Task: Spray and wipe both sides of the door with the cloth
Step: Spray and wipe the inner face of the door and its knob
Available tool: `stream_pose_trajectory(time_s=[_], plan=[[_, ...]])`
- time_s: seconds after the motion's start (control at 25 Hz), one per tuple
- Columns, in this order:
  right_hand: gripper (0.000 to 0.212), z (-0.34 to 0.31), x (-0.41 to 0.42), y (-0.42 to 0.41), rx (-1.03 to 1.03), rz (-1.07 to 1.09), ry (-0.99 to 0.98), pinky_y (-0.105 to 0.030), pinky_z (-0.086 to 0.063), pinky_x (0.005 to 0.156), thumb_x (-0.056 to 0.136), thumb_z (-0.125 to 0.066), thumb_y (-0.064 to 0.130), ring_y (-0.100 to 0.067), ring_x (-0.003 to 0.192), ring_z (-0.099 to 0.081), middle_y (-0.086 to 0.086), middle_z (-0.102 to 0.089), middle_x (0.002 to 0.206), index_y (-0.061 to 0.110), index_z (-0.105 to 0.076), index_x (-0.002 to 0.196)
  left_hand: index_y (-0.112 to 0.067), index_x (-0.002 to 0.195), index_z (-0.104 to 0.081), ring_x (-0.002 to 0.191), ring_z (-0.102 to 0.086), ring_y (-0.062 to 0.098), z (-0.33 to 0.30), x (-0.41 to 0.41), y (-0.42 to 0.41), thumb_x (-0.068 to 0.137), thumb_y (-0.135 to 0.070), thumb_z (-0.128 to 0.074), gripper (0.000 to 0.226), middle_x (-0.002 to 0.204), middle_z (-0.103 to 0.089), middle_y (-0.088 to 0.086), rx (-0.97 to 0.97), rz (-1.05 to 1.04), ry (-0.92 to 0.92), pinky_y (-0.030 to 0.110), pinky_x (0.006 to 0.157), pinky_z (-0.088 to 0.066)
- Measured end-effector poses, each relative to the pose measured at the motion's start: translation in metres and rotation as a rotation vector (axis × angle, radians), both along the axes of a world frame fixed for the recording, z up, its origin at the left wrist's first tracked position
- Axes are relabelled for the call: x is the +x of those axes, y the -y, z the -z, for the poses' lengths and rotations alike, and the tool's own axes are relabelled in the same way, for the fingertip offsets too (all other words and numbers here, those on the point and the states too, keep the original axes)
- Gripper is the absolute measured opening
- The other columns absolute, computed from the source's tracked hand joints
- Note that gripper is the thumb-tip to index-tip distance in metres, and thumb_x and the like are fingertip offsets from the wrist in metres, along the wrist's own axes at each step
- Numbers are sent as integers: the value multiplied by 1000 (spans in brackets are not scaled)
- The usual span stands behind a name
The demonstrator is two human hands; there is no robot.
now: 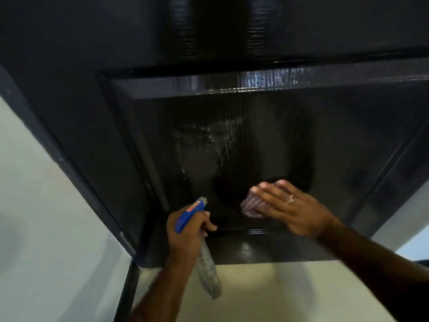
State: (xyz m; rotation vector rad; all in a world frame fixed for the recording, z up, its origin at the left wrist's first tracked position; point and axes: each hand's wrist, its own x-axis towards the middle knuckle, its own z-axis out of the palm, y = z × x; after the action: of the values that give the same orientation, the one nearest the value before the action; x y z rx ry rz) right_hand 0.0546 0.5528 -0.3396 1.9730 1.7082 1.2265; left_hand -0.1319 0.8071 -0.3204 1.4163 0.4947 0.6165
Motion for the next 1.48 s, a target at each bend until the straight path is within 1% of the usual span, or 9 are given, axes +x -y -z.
stream_pose_trajectory(time_s=[0.12,0.24,0.4,0.52,0.68,0.84,1.12,1.36,1.48], plan=[[79,-64,9,2,444,104,-100,-68,-17,128,90,-78,21,-51,158,-28,-30,-26,171,13,-42,161,7,77,-69,61,-70,24,2,-2,-12,95,2,-61,20,61,-63,17,50,-5,-24,30,63,-55],[64,-107,-14,-88,723,27,-159,-74,-14,126,98,-66,21,-55,158,-22,-35,-29,166,10,-46,158,-1,75,-72,64,-73,30,-24,-3,-25,91,-11,-65,21,61,-68,15,46,-31,96,30,60,-56],[70,-56,-52,-174,269,-124,-195,-60,-3,133,101,-63,17,-39,165,-8,-18,-15,177,17,-36,167,0,75,-73,60,-71,33,-40,-13,-44,81,-15,-63,19,62,-68,22,67,-75,183,27,53,-52],[74,-8,-44,-126,-82,-116,-60,-51,2,135,101,-58,16,-32,167,-8,-12,-9,180,15,-30,169,5,66,-67,54,-66,26,-31,-33,-53,79,-17,-62,25,58,-60,27,71,-93,128,24,54,-54],[63,-72,-28,-84,329,-8,-115,-62,-18,131,102,-62,19,-46,161,-23,-28,-24,173,12,-44,161,-4,78,-72,63,-72,21,-20,-41,-69,97,-1,-62,22,63,-69,14,46,-110,67,24,61,-57],[56,-127,-55,-180,673,-19,-209,-70,-16,128,103,-62,24,-52,159,-21,-33,-31,167,10,-54,156,2,90,-75,72,-75,29,-33,-31,-71,96,-8,-67,15,74,-74,19,56,-76,140,25,60,-57],[87,-24,-55,-150,-152,-57,-32,-52,6,135,96,-66,23,-35,167,-5,-16,-7,180,16,-23,171,-4,70,-67,56,-65,18,-21,-36,-86,96,2,-62,27,56,-64,5,38,-135,95,20,59,-56],[57,-123,-52,-154,603,32,-174,-69,-16,128,102,-67,27,-53,159,-20,-32,-28,168,11,-55,156,-4,89,-74,70,-75,21,20,-34,-81,98,-2,-63,14,74,-74,15,-78,-81,10,21,61,-57],[56,-114,-74,-226,590,-95,-233,-67,-7,130,104,-61,21,-48,161,-13,-26,-23,170,14,-51,158,-4,97,-74,70,-74,21,30,-32,-81,97,-1,-64,10,78,-73,19,-161,-171,-13,22,60,-57]])
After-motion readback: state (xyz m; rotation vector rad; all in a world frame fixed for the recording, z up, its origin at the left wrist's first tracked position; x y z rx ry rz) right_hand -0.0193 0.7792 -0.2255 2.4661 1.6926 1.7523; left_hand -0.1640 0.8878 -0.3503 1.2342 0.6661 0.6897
